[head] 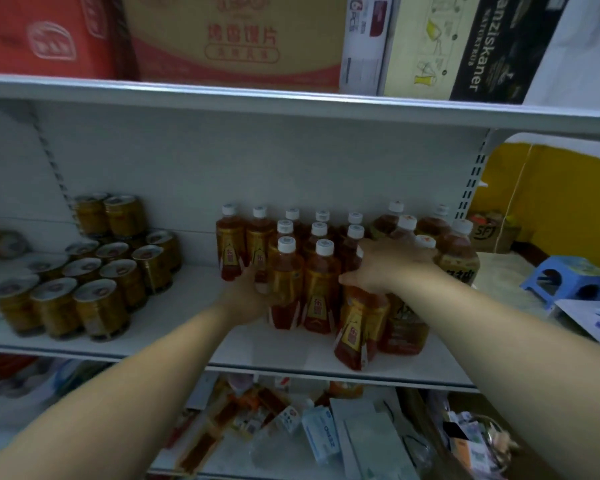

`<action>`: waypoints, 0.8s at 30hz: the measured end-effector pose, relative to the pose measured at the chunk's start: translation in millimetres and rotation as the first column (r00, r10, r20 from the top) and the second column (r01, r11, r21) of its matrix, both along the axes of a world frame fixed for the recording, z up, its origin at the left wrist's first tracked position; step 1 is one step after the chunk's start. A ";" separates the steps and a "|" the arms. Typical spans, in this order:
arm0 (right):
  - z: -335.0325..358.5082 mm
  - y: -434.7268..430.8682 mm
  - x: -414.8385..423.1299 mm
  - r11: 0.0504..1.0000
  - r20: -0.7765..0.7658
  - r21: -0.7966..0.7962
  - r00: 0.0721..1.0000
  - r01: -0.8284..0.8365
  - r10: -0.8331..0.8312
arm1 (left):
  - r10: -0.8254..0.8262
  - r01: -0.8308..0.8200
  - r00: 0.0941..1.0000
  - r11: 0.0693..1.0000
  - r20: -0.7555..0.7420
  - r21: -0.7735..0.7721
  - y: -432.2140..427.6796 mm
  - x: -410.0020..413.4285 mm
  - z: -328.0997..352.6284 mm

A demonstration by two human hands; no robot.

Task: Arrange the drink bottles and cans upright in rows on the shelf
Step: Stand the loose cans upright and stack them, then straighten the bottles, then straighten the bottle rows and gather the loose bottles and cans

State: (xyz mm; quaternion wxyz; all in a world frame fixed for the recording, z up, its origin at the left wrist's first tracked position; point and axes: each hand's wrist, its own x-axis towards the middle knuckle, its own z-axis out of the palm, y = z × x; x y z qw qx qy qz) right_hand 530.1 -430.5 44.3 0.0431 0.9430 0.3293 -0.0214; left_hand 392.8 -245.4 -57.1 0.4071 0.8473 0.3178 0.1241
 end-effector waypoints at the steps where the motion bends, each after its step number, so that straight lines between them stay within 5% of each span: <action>1: 5.8 6.0 -5.5 1.000 0.030 -0.006 0.999 -0.015 0.015 | -0.017 0.019 0.999 0.999 -0.034 0.033 6.3 -9.5 8.3; 11: 29.7 174.2 -135.6 0.916 0.080 0.183 0.934 -0.358 0.349 | -0.018 0.066 0.981 0.967 -0.192 0.244 94.4 -173.8 60.8; 18: 12.4 318.2 -267.6 0.877 -0.054 0.265 0.902 -0.401 0.429 | 0.101 0.003 0.964 0.920 -0.244 0.392 192.9 -329.2 68.7; 24: 5.8 422.4 -357.6 0.831 -0.093 0.227 0.838 -0.508 0.537 | 0.221 -0.117 0.927 0.938 -0.303 0.326 276.3 -449.8 66.6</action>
